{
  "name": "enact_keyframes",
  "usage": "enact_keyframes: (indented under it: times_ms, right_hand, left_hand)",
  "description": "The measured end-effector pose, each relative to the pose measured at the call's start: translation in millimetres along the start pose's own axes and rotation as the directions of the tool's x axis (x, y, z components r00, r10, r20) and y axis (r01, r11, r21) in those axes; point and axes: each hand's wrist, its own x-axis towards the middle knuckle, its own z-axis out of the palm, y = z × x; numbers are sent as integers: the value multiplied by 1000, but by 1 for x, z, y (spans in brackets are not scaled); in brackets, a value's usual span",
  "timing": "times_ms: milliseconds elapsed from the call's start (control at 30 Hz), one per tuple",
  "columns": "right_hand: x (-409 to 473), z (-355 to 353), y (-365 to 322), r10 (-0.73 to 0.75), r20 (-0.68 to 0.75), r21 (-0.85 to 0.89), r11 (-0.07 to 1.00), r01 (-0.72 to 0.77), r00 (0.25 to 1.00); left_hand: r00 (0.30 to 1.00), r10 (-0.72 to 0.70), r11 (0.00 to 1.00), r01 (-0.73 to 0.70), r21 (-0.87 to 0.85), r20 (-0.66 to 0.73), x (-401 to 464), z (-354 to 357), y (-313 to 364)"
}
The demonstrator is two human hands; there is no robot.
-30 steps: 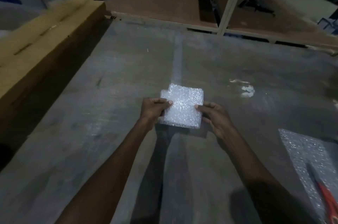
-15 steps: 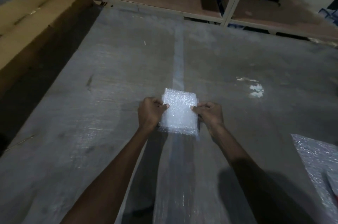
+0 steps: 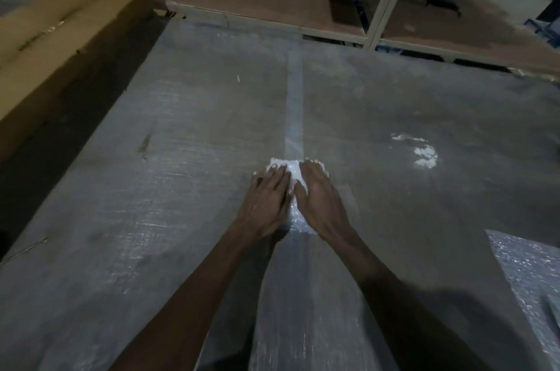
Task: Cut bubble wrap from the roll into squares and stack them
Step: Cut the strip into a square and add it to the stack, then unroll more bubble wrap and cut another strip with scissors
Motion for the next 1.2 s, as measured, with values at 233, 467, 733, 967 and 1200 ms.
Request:
enact_keyframes:
  times_ms: [233,467,733,967,1200]
  right_hand:
    - [-14,16,20,4,106,-142,990,11,994]
    - [-27,15,31,26,123,-129,992,-10,992]
    - [-38,-29,30,-45,155,-104,993,62,987]
    - [-142,-94,61,63,87,-132,990,-52,994]
    - [-281,-147,118,228,33,-175,960,-219,973]
  left_hand:
    - [999,19,1000,-19,16,34,-9,14,-8]
    - [999,-1,998,-1,62,32,-14,18,-14]
    - [994,-55,995,48,82,91,-13,-15,6]
    - [994,65,998,-64,16,-93,-76,-14,69]
    - [995,97,981,-90,-171,35,-149,48,197]
